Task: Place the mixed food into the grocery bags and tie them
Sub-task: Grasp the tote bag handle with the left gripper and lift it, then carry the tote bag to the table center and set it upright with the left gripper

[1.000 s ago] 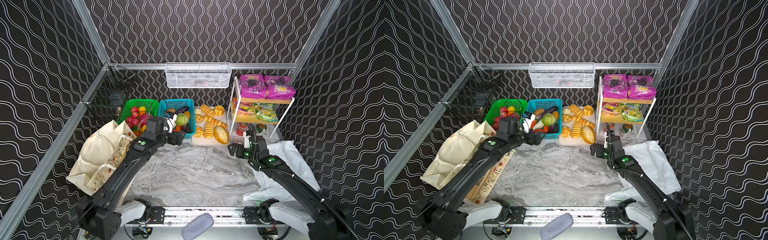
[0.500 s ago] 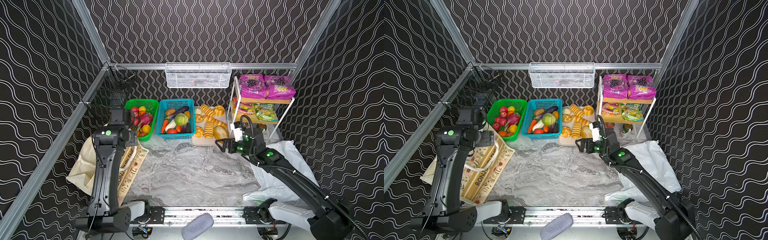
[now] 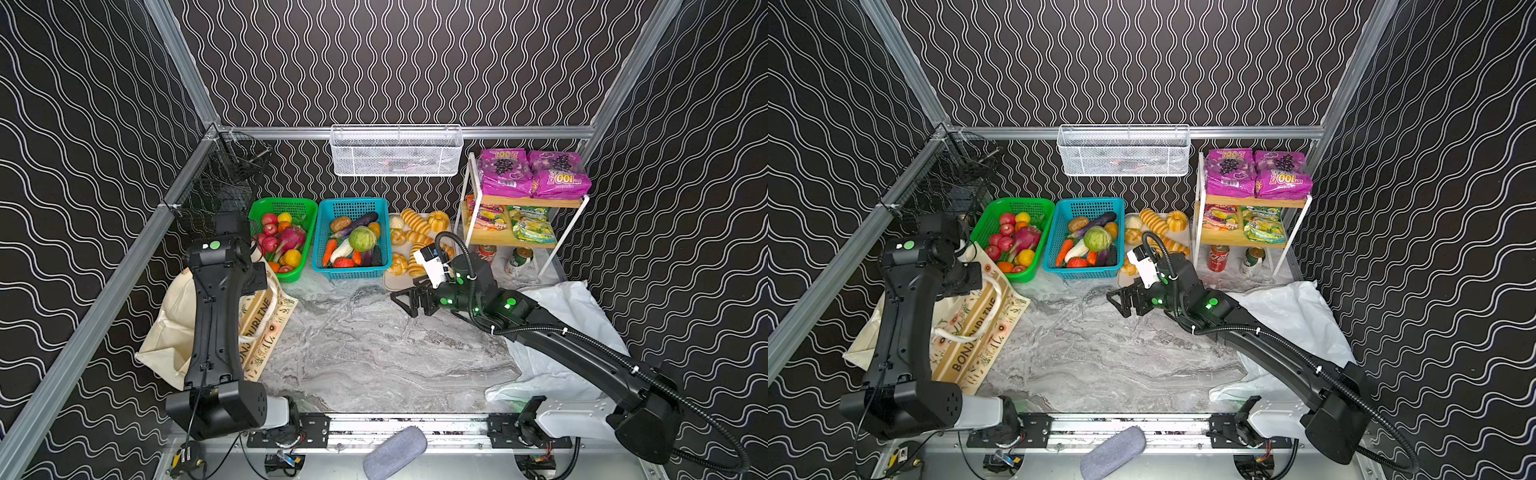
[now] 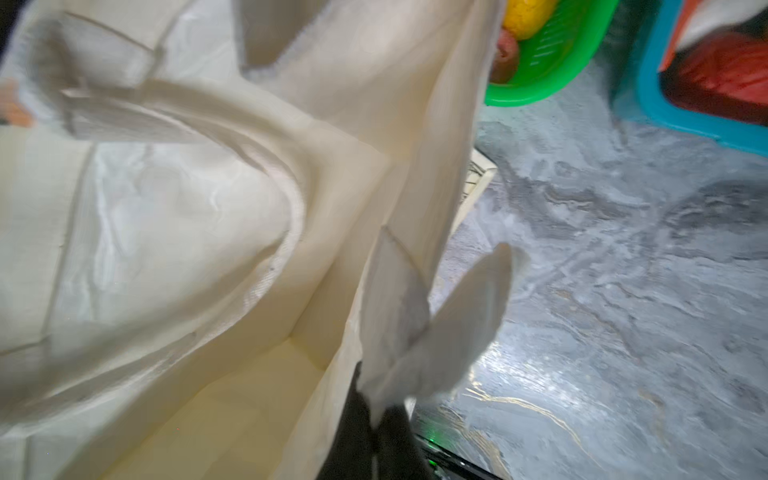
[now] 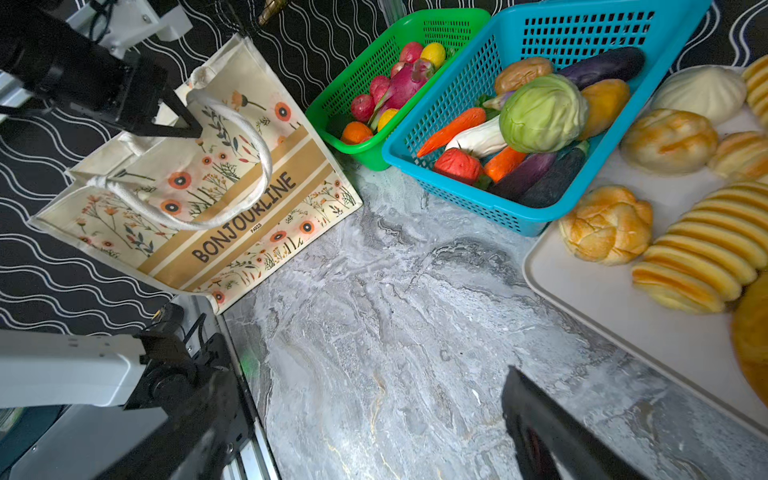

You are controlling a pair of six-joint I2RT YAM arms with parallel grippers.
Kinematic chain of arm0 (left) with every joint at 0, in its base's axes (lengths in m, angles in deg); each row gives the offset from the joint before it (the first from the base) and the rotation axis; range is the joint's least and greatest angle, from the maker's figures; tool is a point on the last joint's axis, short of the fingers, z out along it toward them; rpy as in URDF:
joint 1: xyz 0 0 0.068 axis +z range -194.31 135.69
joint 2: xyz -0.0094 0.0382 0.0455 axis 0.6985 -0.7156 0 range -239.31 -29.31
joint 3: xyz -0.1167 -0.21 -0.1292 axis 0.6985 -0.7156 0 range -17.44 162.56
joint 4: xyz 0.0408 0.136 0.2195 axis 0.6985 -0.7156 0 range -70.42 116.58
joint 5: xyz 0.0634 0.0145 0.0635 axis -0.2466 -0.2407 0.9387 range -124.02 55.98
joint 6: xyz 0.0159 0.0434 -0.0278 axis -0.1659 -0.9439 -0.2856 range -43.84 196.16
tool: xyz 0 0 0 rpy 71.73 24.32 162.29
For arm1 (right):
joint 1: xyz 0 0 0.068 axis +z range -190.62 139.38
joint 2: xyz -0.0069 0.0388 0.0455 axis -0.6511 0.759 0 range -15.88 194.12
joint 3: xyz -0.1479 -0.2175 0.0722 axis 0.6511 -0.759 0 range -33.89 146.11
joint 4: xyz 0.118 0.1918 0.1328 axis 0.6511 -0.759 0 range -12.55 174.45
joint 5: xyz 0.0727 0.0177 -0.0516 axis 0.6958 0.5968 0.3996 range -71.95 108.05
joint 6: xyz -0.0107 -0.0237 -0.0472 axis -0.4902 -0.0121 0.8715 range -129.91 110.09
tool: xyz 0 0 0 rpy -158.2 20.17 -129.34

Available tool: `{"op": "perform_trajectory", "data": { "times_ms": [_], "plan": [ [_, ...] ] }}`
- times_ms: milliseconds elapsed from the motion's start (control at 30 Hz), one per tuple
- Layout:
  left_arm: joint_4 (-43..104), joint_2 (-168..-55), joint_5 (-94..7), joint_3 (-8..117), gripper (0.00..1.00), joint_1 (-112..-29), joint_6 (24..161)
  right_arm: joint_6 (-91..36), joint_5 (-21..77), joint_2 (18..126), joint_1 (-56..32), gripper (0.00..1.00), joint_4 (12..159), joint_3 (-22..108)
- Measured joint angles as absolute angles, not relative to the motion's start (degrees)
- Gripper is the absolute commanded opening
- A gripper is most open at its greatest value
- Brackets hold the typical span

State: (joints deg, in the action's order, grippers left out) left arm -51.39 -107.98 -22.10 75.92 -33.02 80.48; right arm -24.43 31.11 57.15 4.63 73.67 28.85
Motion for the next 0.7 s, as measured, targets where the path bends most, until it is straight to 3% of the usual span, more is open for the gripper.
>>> {"op": "perform_trajectory", "data": {
  "times_ms": [200, 533, 700],
  "plan": [
    [-54.49, -107.19, -34.95, 77.87, 0.00, -36.58, 83.02, -25.33, 28.58, 56.98, 4.68, 1.00, 76.07, 27.28],
    [-48.31, -108.26, -45.66, 81.67, 0.00, -57.39, 98.38, -30.88, 21.87, 57.35, 4.13, 1.00, 76.31, 28.11],
    [-40.09, -111.21, -47.39, 79.55, 0.00, -66.83, 106.73, -33.68, 18.72, 54.62, -1.14, 1.00, 73.82, 27.58]
  ]
}}
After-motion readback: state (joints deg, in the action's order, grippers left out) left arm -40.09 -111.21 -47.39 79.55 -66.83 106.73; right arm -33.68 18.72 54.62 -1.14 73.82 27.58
